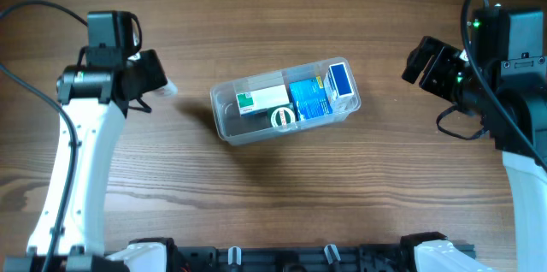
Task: Pack container
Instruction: 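Grasp the small white plastic bottle with the left gripper, then carry the white bottle over and lower it into the container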
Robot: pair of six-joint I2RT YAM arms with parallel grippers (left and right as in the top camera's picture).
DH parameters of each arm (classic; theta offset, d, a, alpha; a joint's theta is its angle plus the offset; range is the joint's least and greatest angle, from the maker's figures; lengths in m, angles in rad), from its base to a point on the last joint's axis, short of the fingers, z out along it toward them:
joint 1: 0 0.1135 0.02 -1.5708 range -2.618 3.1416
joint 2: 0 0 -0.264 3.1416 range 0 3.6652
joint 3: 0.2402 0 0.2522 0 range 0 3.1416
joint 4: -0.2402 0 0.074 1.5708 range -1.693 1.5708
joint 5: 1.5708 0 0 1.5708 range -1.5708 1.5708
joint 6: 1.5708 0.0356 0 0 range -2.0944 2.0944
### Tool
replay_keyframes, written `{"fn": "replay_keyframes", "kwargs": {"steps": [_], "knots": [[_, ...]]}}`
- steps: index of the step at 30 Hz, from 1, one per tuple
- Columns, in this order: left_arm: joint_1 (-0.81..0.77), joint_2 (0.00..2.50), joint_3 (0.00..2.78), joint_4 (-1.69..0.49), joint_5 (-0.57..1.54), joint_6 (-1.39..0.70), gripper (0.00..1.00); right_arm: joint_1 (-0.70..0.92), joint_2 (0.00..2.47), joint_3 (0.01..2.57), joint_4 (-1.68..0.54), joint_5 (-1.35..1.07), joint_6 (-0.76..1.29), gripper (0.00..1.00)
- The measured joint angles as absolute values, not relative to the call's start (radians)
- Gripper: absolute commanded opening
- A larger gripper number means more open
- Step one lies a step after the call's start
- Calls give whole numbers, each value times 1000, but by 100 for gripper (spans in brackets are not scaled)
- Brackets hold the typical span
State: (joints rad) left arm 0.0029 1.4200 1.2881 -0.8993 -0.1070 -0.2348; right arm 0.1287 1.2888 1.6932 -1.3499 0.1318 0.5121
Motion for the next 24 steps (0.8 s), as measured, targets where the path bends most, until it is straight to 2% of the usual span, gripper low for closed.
{"fn": "replay_keyframes", "kwargs": {"steps": [15,24], "knots": [[-355,1179,1290,-973,-159,-482,4,129,1290,1693,-1350,132,513,100],[-522,1187,1290,-974,-195,-564,4,129,1290,1693,-1350,132,513,100]]}}
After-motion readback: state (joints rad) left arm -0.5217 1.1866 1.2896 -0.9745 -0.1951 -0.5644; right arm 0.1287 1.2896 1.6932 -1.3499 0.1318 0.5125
